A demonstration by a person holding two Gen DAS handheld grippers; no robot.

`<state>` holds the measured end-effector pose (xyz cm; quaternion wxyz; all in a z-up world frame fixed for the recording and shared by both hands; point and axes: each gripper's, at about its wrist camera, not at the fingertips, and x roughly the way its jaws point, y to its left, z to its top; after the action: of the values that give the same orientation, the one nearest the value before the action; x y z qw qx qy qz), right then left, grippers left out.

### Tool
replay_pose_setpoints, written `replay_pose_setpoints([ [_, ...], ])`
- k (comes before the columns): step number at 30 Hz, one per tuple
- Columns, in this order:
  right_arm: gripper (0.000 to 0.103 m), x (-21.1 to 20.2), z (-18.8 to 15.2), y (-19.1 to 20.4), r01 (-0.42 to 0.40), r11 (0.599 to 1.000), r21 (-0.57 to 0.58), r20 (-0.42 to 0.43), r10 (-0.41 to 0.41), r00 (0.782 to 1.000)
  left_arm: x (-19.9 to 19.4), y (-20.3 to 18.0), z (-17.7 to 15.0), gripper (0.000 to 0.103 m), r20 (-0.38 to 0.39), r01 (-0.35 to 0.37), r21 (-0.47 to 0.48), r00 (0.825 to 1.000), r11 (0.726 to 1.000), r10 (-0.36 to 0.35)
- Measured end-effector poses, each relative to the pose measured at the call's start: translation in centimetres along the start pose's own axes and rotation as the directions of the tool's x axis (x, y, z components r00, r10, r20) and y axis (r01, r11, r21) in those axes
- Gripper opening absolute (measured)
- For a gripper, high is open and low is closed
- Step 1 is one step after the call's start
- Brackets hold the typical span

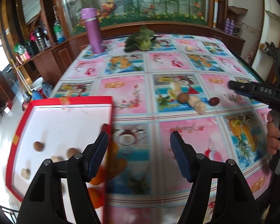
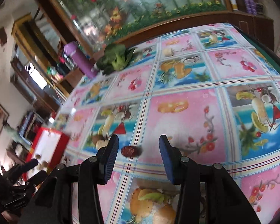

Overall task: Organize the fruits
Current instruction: 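Move the right tool to the tablecloth and grasp another red date, then grasp a small beige cube with the left tool while the right tool holds its date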

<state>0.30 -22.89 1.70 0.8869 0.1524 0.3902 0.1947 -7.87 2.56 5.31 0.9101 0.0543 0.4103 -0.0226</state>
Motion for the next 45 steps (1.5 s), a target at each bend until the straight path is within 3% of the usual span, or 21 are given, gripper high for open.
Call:
replay_pose_setpoints([
  [6, 0.044, 1.8, -1.1, 2.1, 0.030, 0.991, -0.132, -0.059, -0.038, 0.998, 1.9, -3.0, 0.4, 0.070, -0.035, 0.072, 0.026, 0.997, 0.997, -0.071],
  [9, 0.044, 2.7, -1.1, 2.5, 0.095, 0.980, -0.177, -0.048, -0.105, 0.993, 2.5, -4.0, 0.7, 0.070, -0.042, 0.109, 0.025, 0.993, 0.994, -0.108],
  [15, 0.044, 4.1, -1.3, 3.1, 0.131, 0.968, -0.212, -0.071, -0.149, 0.986, 3.3, -5.4, 1.1, 0.070, -0.054, 0.151, 0.025, 0.987, 0.988, -0.149],
  [17, 0.030, 4.2, -1.4, 3.3, 0.141, 0.964, -0.226, -0.069, -0.160, 0.985, 3.4, -5.6, 1.2, 0.070, -0.057, 0.161, 0.024, 0.986, 0.987, -0.159],
  [19, 0.026, 4.2, -1.4, 3.4, 0.149, 0.961, -0.232, -0.065, -0.168, 0.984, 3.6, -5.8, 1.4, 0.070, -0.058, 0.168, 0.021, 0.984, 0.986, -0.167],
  [22, 0.026, 4.0, -1.1, 3.0, 0.159, 0.966, -0.205, -0.063, -0.175, 0.982, 4.1, -6.3, 1.9, 0.070, -0.066, 0.179, 0.010, 0.982, 0.984, -0.178],
  [26, 0.026, 3.0, -0.1, 1.1, 0.160, 0.983, -0.085, -0.040, -0.164, 0.986, 4.8, -7.2, 2.7, 0.070, -0.069, 0.191, -0.009, 0.979, 0.981, -0.191],
  [32, 0.026, 1.4, 0.9, -1.2, 0.136, 0.989, 0.059, 0.002, -0.137, 0.991, 7.0, -8.0, 3.8, 0.068, -0.082, 0.163, -0.061, 0.982, 0.985, -0.168],
  [40, 0.026, 1.6, 0.8, -0.5, 0.106, 0.993, 0.047, -0.009, -0.106, 0.994, 9.0, -8.5, 3.9, 0.045, -0.102, 0.137, -0.092, 0.984, 0.986, -0.146],
  [45, 0.026, 1.4, 0.9, -0.7, 0.103, 0.994, 0.048, -0.002, -0.103, 0.995, 9.2, -8.7, 4.0, 0.024, -0.090, 0.138, -0.080, 0.985, 0.987, -0.145],
])
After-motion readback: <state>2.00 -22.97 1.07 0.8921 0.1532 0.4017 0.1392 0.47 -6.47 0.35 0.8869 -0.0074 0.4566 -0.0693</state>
